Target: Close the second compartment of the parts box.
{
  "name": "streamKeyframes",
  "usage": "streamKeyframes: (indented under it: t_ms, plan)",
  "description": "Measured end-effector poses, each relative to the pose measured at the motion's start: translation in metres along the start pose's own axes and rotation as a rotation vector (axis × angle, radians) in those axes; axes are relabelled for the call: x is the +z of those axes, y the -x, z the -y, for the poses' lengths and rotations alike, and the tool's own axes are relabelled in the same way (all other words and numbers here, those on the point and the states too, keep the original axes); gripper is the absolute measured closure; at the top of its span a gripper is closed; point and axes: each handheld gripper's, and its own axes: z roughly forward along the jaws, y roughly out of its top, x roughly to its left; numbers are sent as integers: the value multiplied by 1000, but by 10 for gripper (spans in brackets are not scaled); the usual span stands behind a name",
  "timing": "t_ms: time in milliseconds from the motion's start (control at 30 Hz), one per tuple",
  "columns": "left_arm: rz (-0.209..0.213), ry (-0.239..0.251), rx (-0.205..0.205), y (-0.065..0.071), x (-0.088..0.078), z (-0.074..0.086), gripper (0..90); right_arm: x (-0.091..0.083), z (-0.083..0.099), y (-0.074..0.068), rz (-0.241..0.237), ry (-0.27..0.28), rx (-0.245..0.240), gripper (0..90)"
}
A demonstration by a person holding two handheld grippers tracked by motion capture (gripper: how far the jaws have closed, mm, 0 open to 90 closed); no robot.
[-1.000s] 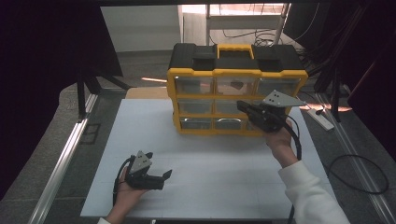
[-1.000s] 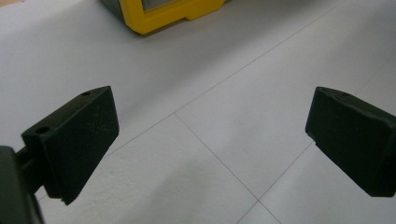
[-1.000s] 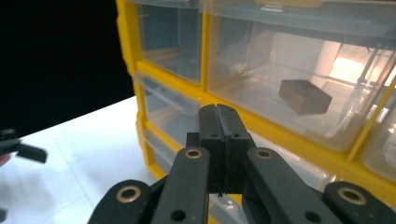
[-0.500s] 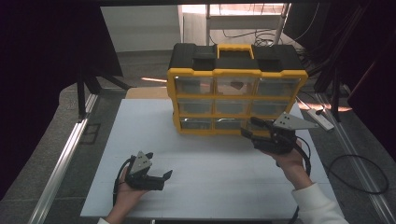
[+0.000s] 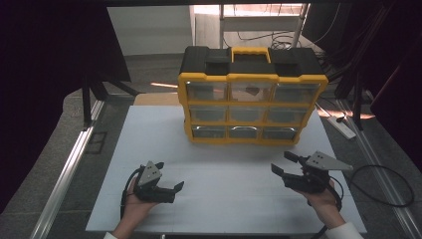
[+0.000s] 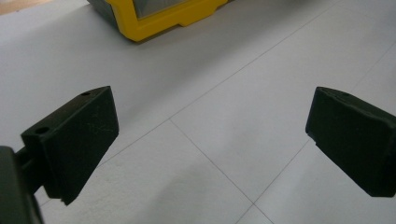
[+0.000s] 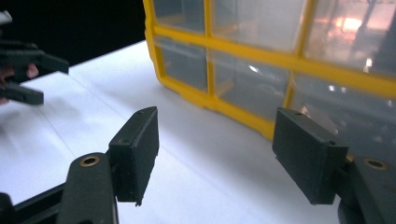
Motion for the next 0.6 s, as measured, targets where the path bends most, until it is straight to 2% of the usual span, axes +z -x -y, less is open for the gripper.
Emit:
streamKeyframes:
  t_ms: [167,267,433,600]
  plan:
    - [-2,-1,1,0,0,0,26,-7,20,2,16,-38,7,313]
    - [-3,0,-2,0,0,0,26,-8,30,5,15,-64,31,301]
    - [-3,2,-1,0,1,-1,26,-7,35,5,18,-79,23,295]
    - [-6,6,2,0,0,-1,26,-8,37,7,21,-73,40,288]
